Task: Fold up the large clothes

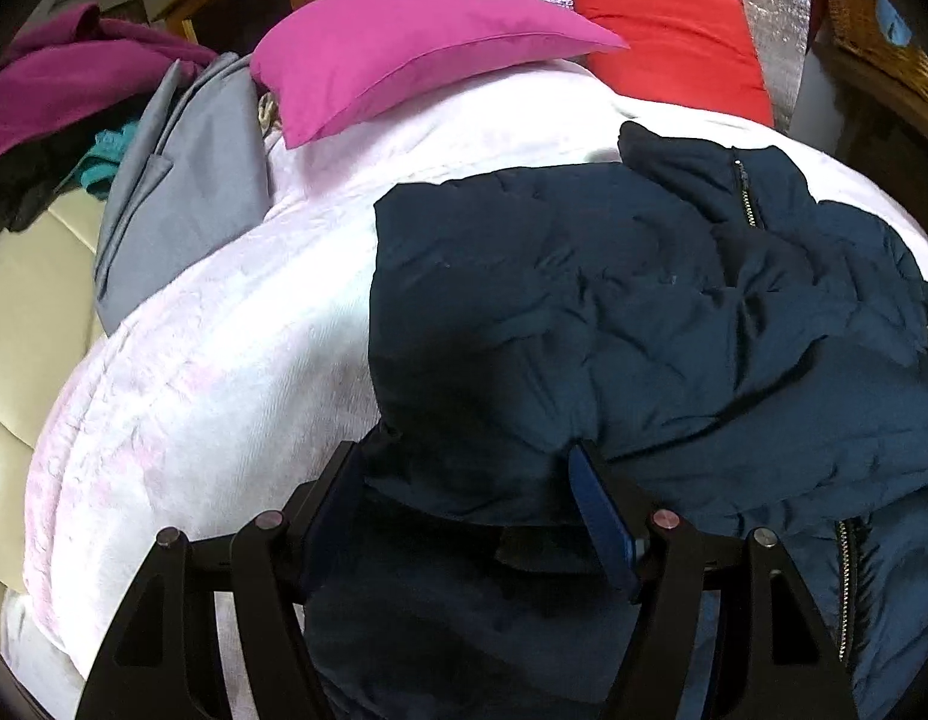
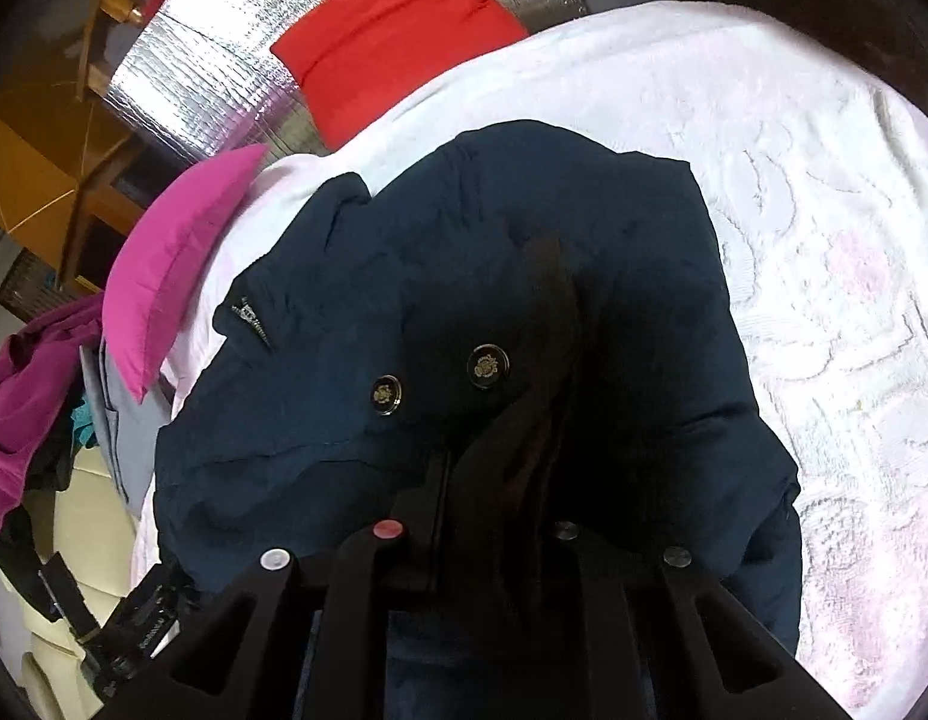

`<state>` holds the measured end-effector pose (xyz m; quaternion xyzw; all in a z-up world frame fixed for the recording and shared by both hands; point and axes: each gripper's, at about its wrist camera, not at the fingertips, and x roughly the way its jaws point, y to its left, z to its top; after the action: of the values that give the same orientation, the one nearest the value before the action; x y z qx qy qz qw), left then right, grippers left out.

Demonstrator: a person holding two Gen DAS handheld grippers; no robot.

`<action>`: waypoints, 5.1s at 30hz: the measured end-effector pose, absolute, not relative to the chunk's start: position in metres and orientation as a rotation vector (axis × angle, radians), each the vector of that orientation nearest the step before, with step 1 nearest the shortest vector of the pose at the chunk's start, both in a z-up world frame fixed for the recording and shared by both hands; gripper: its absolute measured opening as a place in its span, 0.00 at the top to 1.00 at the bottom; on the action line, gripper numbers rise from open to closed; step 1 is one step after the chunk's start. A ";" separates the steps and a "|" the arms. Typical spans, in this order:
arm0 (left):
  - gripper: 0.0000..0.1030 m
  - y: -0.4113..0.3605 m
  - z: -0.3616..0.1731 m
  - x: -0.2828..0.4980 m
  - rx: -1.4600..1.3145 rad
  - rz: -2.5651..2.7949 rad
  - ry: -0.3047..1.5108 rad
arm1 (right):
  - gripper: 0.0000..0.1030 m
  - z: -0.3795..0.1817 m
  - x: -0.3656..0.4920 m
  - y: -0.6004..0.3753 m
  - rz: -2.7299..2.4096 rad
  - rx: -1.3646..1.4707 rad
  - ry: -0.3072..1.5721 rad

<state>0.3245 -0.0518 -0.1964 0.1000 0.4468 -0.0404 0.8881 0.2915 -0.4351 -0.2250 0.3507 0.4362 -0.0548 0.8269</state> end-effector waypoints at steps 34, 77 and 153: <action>0.31 0.008 -0.181 0.351 -0.103 -0.148 0.967 | 0.42 -0.194 0.251 -0.488 -0.067 0.825 0.800; 0.27 -0.062 -0.149 0.331 -0.004 -0.345 0.814 | 0.54 -0.164 0.258 -0.406 0.116 0.563 0.729; 0.25 -0.033 -0.187 0.374 0.011 -0.150 1.017 | 0.58 -0.228 0.307 -0.505 -0.016 1.000 0.769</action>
<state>0.3745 -0.0334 -0.1872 0.0053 0.4863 -0.0719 0.8708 0.3073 -0.5050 -0.2275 0.4673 0.3594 -0.0075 0.8077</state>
